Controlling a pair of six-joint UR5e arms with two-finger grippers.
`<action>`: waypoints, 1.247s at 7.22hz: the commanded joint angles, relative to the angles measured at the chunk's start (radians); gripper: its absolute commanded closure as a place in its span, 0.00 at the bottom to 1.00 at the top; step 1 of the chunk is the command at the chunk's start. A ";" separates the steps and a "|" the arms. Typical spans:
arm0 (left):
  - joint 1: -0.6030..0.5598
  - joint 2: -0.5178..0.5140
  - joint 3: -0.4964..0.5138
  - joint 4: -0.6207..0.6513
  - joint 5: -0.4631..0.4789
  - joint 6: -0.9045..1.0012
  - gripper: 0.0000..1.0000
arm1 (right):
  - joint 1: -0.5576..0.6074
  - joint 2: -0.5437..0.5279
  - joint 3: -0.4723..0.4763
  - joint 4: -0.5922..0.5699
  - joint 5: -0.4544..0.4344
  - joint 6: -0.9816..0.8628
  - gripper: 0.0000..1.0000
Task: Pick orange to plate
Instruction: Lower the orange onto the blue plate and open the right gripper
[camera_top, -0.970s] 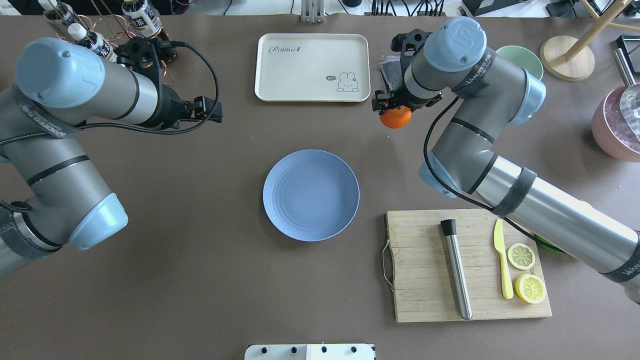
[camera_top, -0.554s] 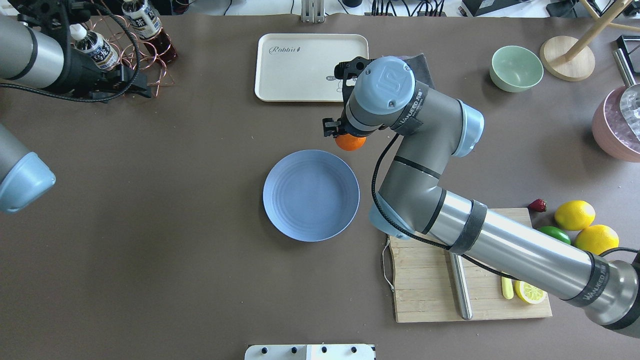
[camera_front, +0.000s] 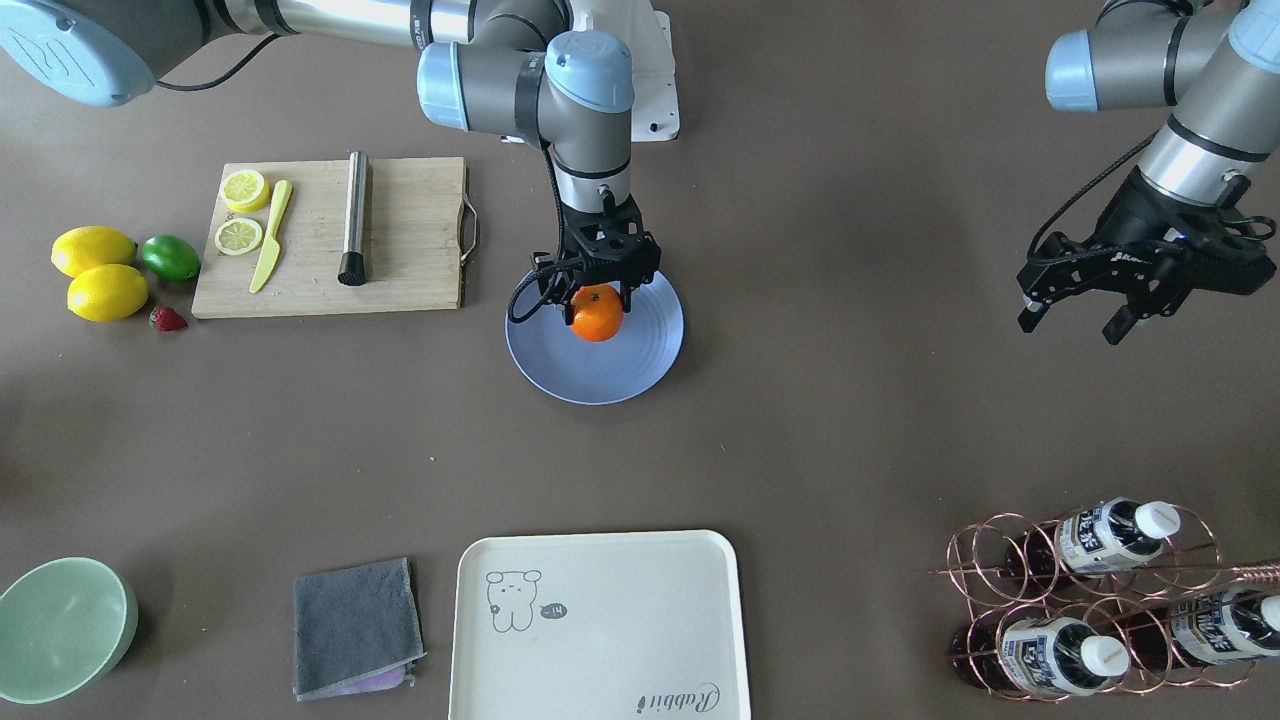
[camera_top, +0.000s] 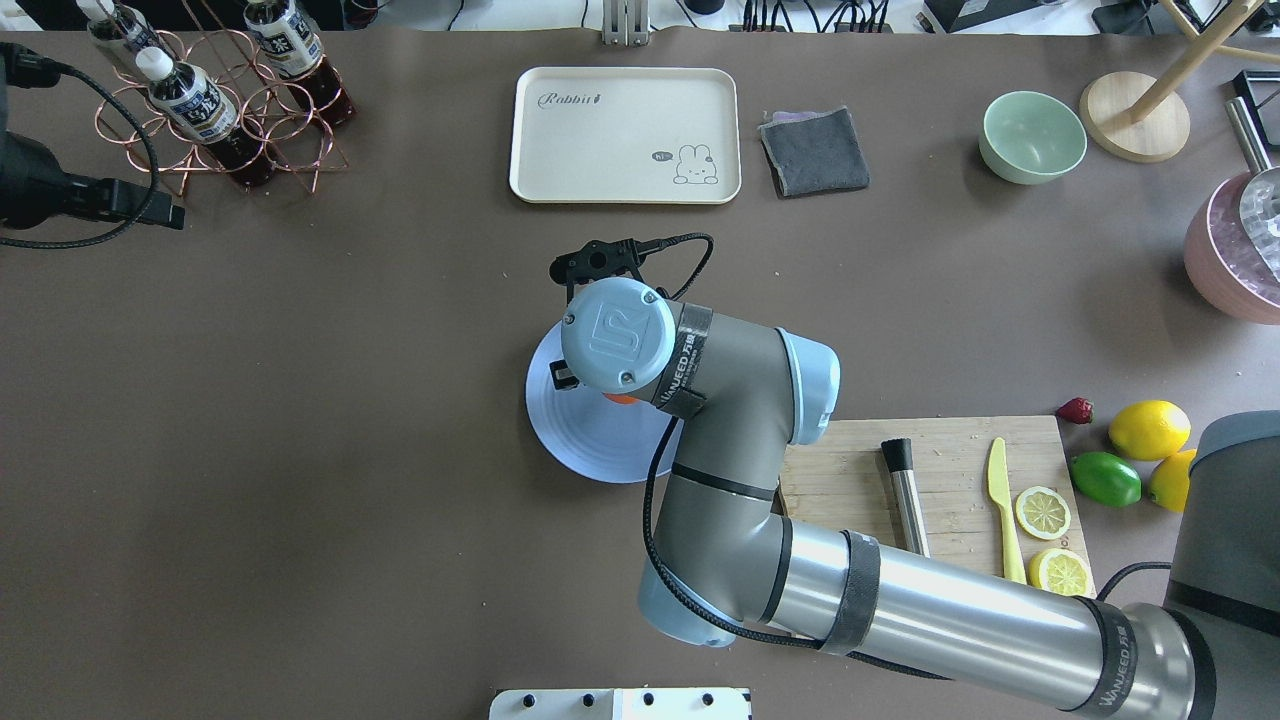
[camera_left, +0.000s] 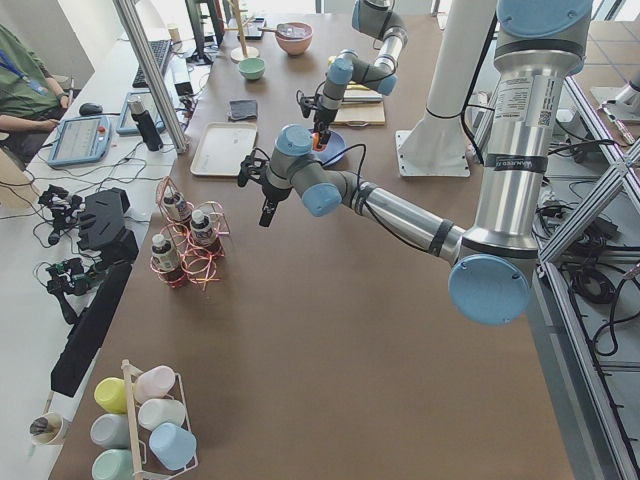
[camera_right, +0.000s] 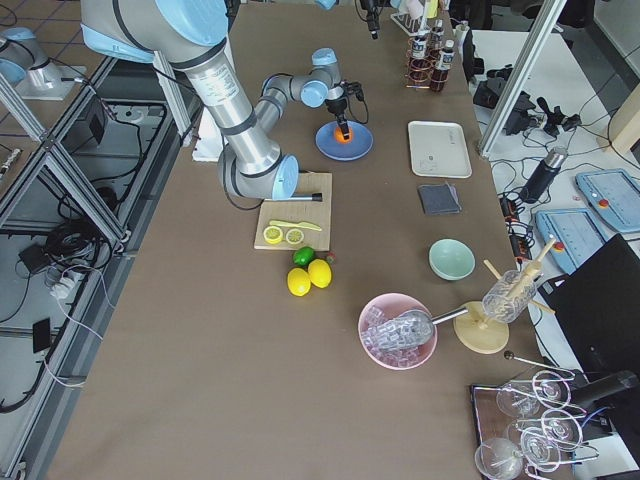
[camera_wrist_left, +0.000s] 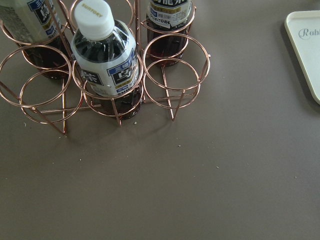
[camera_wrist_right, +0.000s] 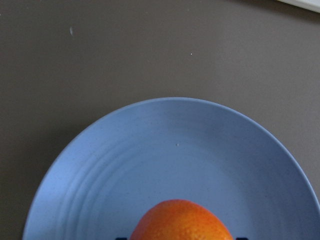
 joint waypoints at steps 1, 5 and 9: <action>-0.001 0.001 0.022 -0.005 -0.001 0.000 0.02 | -0.010 -0.008 -0.012 0.001 -0.006 0.000 1.00; -0.001 -0.005 0.031 -0.002 -0.012 0.000 0.02 | -0.010 -0.012 -0.029 0.012 -0.021 0.000 0.61; -0.001 -0.002 0.045 0.002 -0.010 0.000 0.02 | 0.041 -0.002 0.085 -0.057 0.028 -0.002 0.00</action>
